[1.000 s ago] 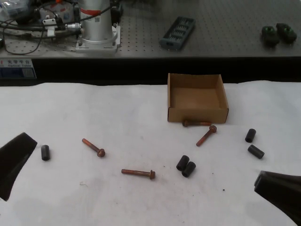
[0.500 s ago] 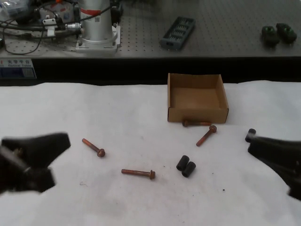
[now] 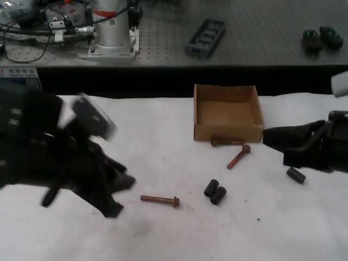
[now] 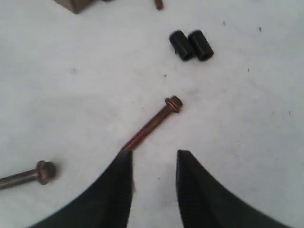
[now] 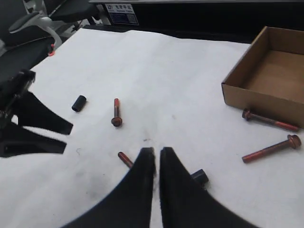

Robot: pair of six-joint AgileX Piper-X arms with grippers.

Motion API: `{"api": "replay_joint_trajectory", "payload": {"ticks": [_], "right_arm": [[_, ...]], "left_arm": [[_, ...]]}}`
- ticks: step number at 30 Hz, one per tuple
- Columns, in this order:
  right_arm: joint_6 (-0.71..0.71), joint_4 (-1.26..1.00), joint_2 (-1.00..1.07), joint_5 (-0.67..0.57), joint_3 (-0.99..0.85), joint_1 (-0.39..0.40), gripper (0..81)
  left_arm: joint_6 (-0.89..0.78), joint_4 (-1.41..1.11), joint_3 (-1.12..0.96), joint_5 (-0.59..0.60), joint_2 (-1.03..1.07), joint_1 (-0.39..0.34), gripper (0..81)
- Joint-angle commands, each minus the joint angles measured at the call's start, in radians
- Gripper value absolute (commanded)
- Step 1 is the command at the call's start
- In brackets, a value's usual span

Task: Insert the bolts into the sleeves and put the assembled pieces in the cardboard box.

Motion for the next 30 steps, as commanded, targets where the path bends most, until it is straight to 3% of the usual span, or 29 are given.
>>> {"api": "replay_joint_trajectory", "payload": {"ticks": [1, 4, 7, 10, 12, 17, 30], "right_arm": [[-0.011, 0.017, 0.0, 0.004, -0.015, -0.013, 5.4], [-0.011, 0.044, 0.0, 0.004, -0.015, -0.023, 5.4], [-0.011, 0.088, 0.0, -0.002, -0.015, -0.023, 5.3], [-0.011, 0.127, 0.0, -0.035, -0.015, -0.023, 3.5], [-0.011, 0.151, 0.0, -0.052, -0.015, -0.023, 0.4], [-0.038, 0.191, 0.0, -0.057, -0.015, -0.023, 11.3], [-0.038, 0.211, 0.0, -0.057, -0.015, -0.023, 14.1]], "left_arm": [[0.161, 0.007, -0.054, 0.001, 0.07, -0.049, 25.8], [0.289, 0.007, -0.082, -0.021, 0.134, -0.112, 25.8], [0.409, 0.007, -0.108, -0.121, 0.171, -0.165, 26.3], [0.509, 0.005, -0.129, -0.188, 0.187, -0.196, 31.8], [0.57, -0.003, -0.134, -0.226, 0.191, -0.202, 35.9], [0.682, -0.047, -0.14, -0.334, 0.191, -0.2, 37.0], [0.723, 0.256, -0.463, -0.33, 0.356, -0.2, 36.8]]}}
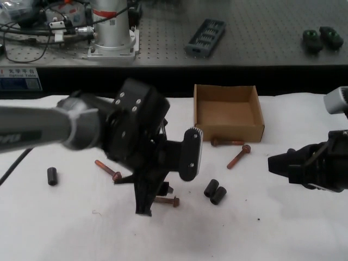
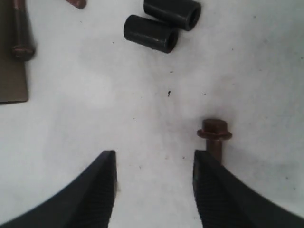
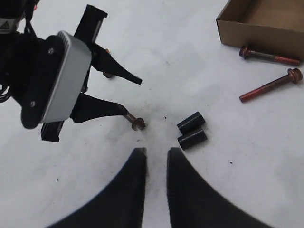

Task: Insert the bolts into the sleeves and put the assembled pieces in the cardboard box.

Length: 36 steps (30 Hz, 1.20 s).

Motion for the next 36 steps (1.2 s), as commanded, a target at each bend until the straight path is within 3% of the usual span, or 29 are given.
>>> {"api": "replay_joint_trajectory", "payload": {"ticks": [1, 12, 24, 27, 34, 36], "right_arm": [[-0.014, 0.001, 0.0, -0.016, -0.009, -0.006, 14.1], [-0.015, 0.006, 0.0, -0.016, -0.009, -0.006, 14.1], [-0.015, 0.061, 0.0, -0.032, -0.006, -0.006, 14.1], [-0.015, 0.09, 0.0, -0.047, -0.005, -0.006, 14.1], [-0.015, 0.097, 0.0, -0.067, -0.005, -0.006, 14.1], [-0.015, 0.097, 0.0, -0.068, -0.005, -0.006, 14.1]], "left_arm": [[0.007, 0.15, -0.12, -0.001, 0.045, -0.002, 36.8], [-0.024, 0.265, -0.132, 0.089, 0.084, -0.002, 36.8], [-0.015, 0.212, -0.132, 0.068, 0.173, -0.002, 35.9], [-0.015, 0.207, -0.132, 0.018, 0.194, -0.002, 29.6], [-0.015, 0.213, -0.132, -0.037, 0.199, -0.002, 0.4], [-0.027, 0.213, -0.132, -0.037, 0.199, -0.002, 0.6]]}}
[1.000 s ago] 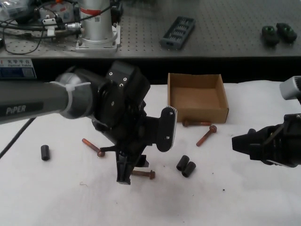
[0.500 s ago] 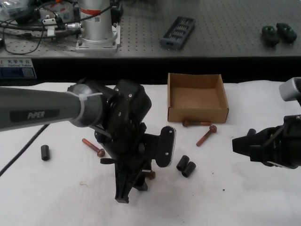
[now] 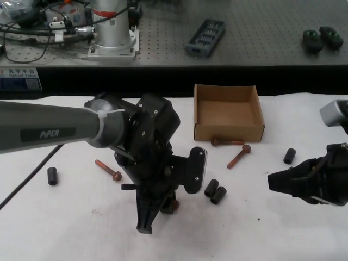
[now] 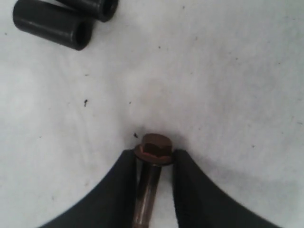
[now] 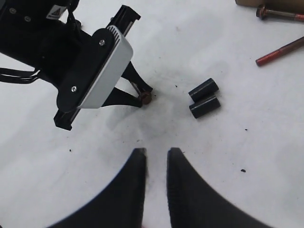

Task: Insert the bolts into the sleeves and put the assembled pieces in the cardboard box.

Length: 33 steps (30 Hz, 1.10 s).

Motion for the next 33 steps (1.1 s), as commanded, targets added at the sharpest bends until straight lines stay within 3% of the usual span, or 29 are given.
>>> {"api": "replay_joint_trajectory", "payload": {"ticks": [1, 5, 11, 13, 17, 19, 23, 28, 33], "right_arm": [[-0.01, -0.001, 0.0, -0.015, -0.005, -0.006, 14.1], [-0.021, -0.001, 0.0, -0.015, -0.005, -0.006, 14.1], [0.009, -0.044, 0.0, 0.003, -0.007, -0.006, 14.1], [0.061, -0.064, 0.0, 0.055, -0.007, -0.006, 14.1], [0.063, -0.124, 0.0, 0.272, -0.007, -0.006, 14.1], [0.009, -0.172, 0.003, 0.329, -0.007, -0.013, 14.1], [-0.08, -0.215, 0.054, 0.323, -0.029, -0.042, 14.3], [-0.198, -0.134, 0.21, 0.321, -0.117, -0.066, 14.3], [-0.294, -0.057, 0.383, 0.348, -0.247, -0.066, 16.0]], "left_arm": [[-0.031, -0.031, 0.003, -0.078, 0.044, 0.004, 0.6], [-0.16, -0.036, 0.003, -0.066, 0.034, 0.012, 0.6], [-0.374, -0.036, 0.003, 0.125, -0.07, 0.07, 0.6], [-0.483, -0.062, 0.003, 0.211, -0.129, 0.099, 0.6], [-0.721, -0.145, 0.003, 0.405, -0.271, 0.15, 0.6], [-0.761, -0.184, 0.006, 0.401, -0.332, 0.158, 0.6], [-0.902, -0.335, 0.062, 0.402, -0.455, 0.168, 0.6], [-1.272, -0.668, 0.256, 0.402, -0.607, 0.194, 0.6], [-1.648, -1.071, 0.495, 0.286, -0.713, 0.201, 0.6]]}}
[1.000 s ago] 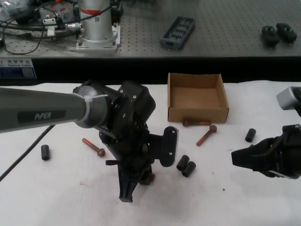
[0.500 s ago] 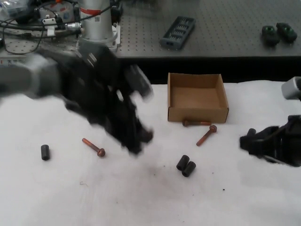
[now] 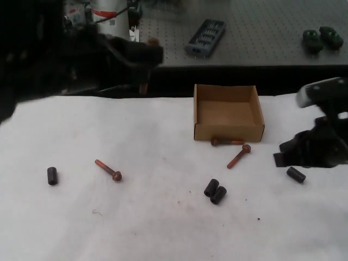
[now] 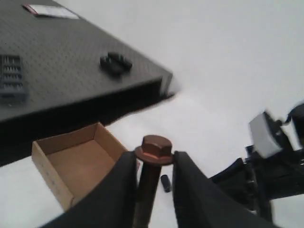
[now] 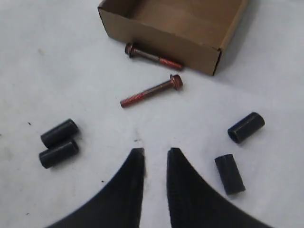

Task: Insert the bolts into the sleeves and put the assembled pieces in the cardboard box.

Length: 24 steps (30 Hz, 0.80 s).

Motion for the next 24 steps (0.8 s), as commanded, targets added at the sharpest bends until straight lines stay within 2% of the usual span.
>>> {"api": "replay_joint_trajectory", "payload": {"ticks": [1, 5, 9, 12, 24], "right_arm": [[-0.078, 0.074, 0.118, 0.006, -0.115, -0.007, 18.8], [-0.138, 0.263, 0.214, 0.076, -0.24, -0.007, 29.6], [-0.229, 0.399, 0.297, 0.192, -0.345, -0.007, 29.5], [-0.245, 0.454, 0.342, 0.199, -0.388, -0.007, 29.5], [-0.267, 0.472, 0.478, 0.257, -0.416, -0.019, 29.5]], "left_arm": [[-0.418, -0.41, 0.216, -0.111, -0.093, 0.006, 0.6], [-0.605, -0.547, 0.318, -0.123, -0.103, 0.006, 0.6], [-0.65, -0.567, 0.367, -0.097, -0.103, 0.006, 0.6], [-0.66, -0.563, 0.369, -0.048, -0.103, 0.006, 0.6], [-0.662, -0.563, 0.369, -0.025, -0.103, 0.006, 0.6]]}}
